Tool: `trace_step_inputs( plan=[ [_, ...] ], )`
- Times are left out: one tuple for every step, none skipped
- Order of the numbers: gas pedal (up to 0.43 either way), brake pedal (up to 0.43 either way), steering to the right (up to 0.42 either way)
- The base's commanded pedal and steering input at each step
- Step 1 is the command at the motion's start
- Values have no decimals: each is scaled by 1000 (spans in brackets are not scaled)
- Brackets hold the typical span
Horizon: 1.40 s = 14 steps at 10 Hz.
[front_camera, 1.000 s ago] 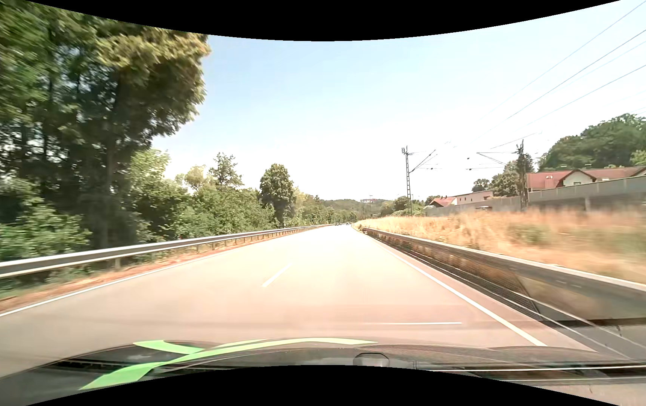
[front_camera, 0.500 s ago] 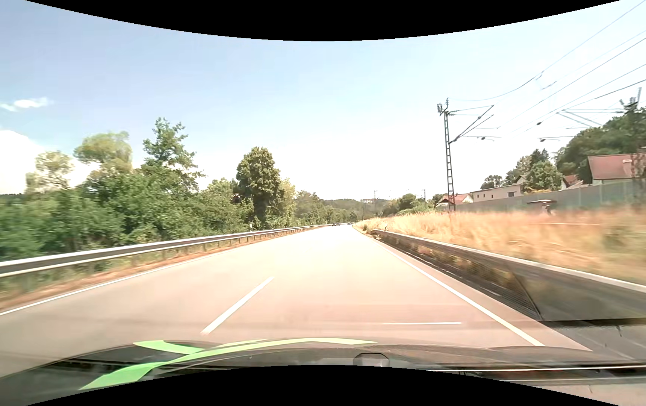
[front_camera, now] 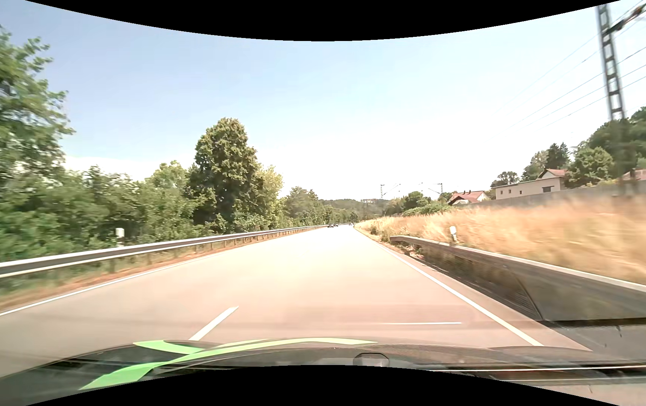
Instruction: Follow the waypoints while adhering to traffic rules and regulations
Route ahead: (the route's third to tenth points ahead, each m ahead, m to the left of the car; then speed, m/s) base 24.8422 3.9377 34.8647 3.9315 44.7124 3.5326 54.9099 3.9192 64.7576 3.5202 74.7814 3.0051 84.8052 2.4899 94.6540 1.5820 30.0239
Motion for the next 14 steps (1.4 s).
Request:
trace_step_inputs(
  plan=[
    [220, 0, -3],
    [220, 0, -3],
    [220, 0, -3],
    [220, 0, -3],
    [228, 0, -2],
    [228, 0, -2],
    [240, 0, -2],
    [248, 0, -2],
    [248, 0, -3],
    [248, 0, -3],
    [248, 0, -2],
    [240, 0, -2],
    [240, 0, -2],
    [248, 0, -2]
  ],
)
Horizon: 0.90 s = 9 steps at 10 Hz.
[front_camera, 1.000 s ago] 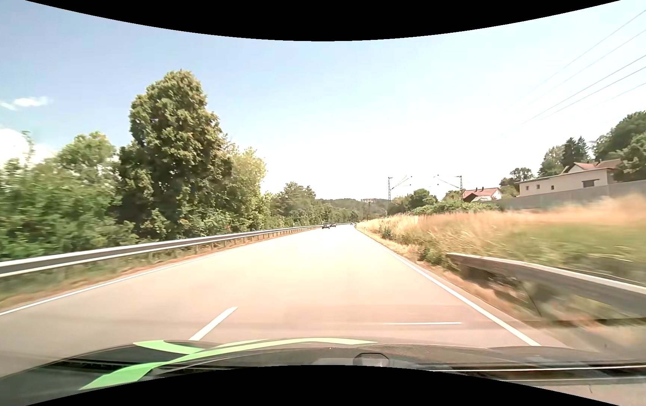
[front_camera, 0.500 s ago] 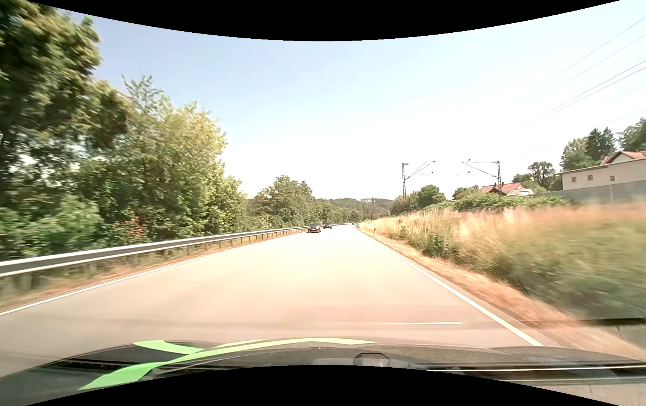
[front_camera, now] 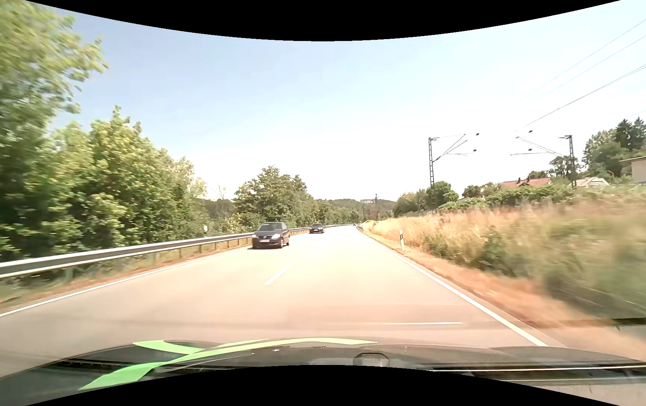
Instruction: Follow the waypoints while adhering to traffic rules and regulations
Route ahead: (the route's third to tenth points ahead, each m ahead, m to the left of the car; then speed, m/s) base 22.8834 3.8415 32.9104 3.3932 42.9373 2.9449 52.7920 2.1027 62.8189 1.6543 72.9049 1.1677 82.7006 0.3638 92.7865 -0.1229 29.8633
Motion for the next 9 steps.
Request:
trace_step_inputs(
  plan=[
    [287, 0, -2],
    [299, 0, -3],
    [299, 0, -3],
    [311, 0, -2],
    [319, 0, -2],
    [319, 0, -2],
    [319, 0, -2],
    [319, 0, -2],
    [331, 0, -2]
  ],
)
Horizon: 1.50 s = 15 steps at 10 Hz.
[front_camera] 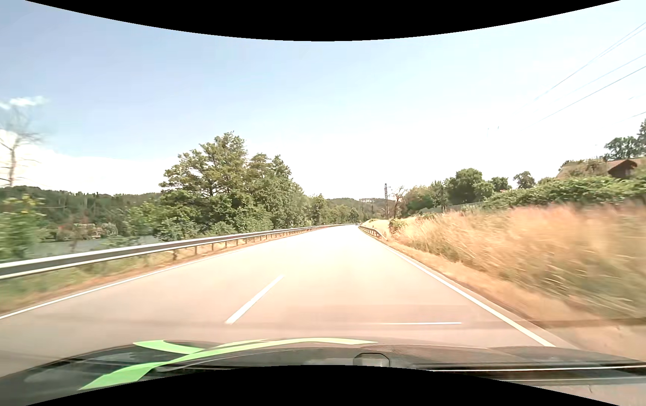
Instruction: Follow the waypoints while adhering to traffic rules and regulations
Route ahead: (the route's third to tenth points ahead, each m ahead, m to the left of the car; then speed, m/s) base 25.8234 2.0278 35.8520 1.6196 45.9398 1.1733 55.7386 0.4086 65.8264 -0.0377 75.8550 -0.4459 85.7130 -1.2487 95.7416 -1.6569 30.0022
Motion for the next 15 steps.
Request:
trace_step_inputs(
  plan=[
    [331, 0, -2],
    [319, 0, -1],
    [280, 0, 0],
    [268, 0, 0],
    [268, 0, 1],
    [268, 0, 2],
    [268, 0, 2],
    [260, 0, 2],
    [228, 0, 3],
    [220, 0, 2],
    [220, 0, 2],
    [220, 0, 2],
    [240, 0, 2],
    [260, 0, 2],
    [280, 0, 1]
  ],
)
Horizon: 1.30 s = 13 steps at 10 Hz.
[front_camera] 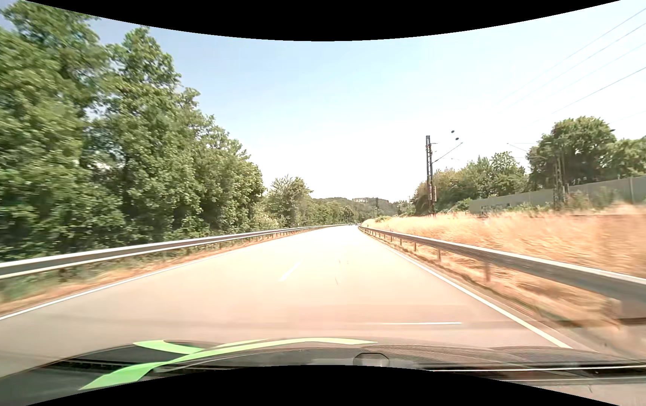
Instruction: Follow the waypoints while adhering to traffic rules and regulations
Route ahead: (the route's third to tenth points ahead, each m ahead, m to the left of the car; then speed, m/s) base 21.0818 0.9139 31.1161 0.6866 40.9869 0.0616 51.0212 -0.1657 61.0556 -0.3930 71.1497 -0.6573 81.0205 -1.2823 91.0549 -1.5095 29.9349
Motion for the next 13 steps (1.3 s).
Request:
trace_step_inputs(
  plan=[
    [287, 0, 1],
    [287, 0, 1],
    [287, 0, 1],
    [268, 0, 0],
    [240, 0, 0],
    [240, 0, 0],
    [240, 0, 0],
    [240, 0, 0],
    [260, 0, 0],
    [280, 0, 0],
    [287, 0, 0],
    [287, 0, 0],
    [287, 0, 0]
  ],
)
